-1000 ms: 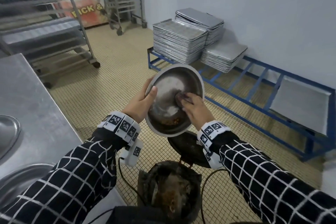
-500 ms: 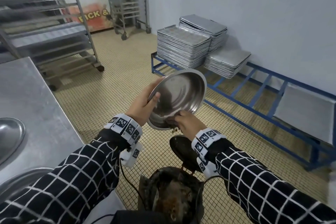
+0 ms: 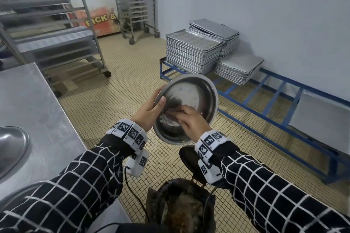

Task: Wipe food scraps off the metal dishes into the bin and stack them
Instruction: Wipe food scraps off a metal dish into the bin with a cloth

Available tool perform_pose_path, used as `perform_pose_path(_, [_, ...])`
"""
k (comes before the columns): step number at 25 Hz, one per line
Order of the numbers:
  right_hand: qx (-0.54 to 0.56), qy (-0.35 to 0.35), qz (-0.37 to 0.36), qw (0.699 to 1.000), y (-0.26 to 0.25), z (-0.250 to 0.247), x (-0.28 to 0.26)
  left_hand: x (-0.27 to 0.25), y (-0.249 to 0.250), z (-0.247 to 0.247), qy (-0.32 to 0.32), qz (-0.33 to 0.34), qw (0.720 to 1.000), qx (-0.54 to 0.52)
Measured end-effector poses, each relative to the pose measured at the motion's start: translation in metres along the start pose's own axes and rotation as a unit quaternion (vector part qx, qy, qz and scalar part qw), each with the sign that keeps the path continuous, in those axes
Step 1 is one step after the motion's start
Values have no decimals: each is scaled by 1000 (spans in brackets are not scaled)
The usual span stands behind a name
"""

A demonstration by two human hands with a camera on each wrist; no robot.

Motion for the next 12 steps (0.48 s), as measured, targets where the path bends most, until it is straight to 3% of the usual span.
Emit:
perform_pose_path(4, [10, -79, 26, 996, 13, 20, -9, 2, 9, -8, 39, 22, 999, 11])
perform_pose_path(12, [-2, -127, 29, 991, 26, 11, -25, 7, 3, -14, 70, 27, 995, 73])
Point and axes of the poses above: each hand's wrist, its own x-axis towards the middle knuckle, its own z-axis out of the palm, y = z × x, the point moved 4 cm from there along x, towards the middle knuckle, and after that the axes turned 4 degrees about x, right-handed, at the moved point
